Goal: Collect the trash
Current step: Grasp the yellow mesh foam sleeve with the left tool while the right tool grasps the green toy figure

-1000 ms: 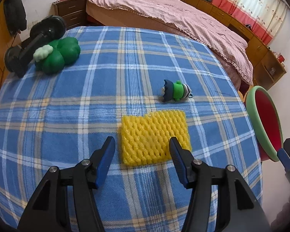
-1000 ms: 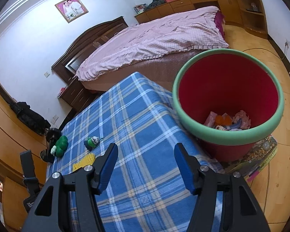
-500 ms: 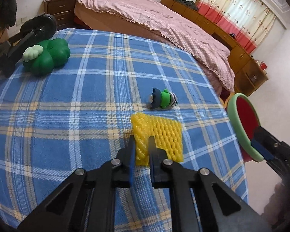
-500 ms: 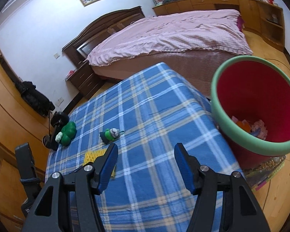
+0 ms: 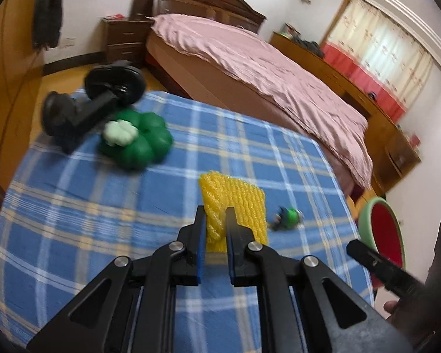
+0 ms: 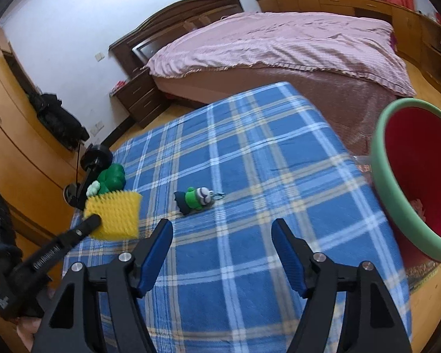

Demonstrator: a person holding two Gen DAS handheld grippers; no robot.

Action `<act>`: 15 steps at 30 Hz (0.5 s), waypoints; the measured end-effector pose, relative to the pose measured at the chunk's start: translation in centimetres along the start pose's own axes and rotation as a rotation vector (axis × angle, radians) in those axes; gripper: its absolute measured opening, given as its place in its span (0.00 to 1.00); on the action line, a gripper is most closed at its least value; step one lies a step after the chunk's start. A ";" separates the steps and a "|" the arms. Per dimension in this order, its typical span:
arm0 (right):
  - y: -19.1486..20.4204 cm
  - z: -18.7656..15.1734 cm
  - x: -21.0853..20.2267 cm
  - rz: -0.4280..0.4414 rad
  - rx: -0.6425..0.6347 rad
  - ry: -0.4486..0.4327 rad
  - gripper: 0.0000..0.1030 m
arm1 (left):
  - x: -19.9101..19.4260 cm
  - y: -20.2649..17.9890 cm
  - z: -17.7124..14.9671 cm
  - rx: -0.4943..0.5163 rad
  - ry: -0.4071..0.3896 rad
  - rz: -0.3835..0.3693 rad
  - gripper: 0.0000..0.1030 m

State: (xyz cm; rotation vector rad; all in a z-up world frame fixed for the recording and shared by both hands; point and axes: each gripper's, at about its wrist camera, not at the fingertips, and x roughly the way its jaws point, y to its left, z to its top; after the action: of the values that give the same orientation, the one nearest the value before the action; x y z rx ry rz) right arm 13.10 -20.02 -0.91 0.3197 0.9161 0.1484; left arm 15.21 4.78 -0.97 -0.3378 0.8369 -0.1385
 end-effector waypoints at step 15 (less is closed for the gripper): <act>3.7 0.8 7.1 -0.052 -0.147 0.078 0.71 | 2.2 2.5 -0.1 -0.022 0.007 0.078 0.11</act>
State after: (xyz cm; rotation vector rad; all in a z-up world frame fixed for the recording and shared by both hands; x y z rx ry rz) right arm 18.06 -14.89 -4.55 0.1544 0.9843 0.1805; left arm 16.53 6.57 -3.45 -0.3255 0.8581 -0.0582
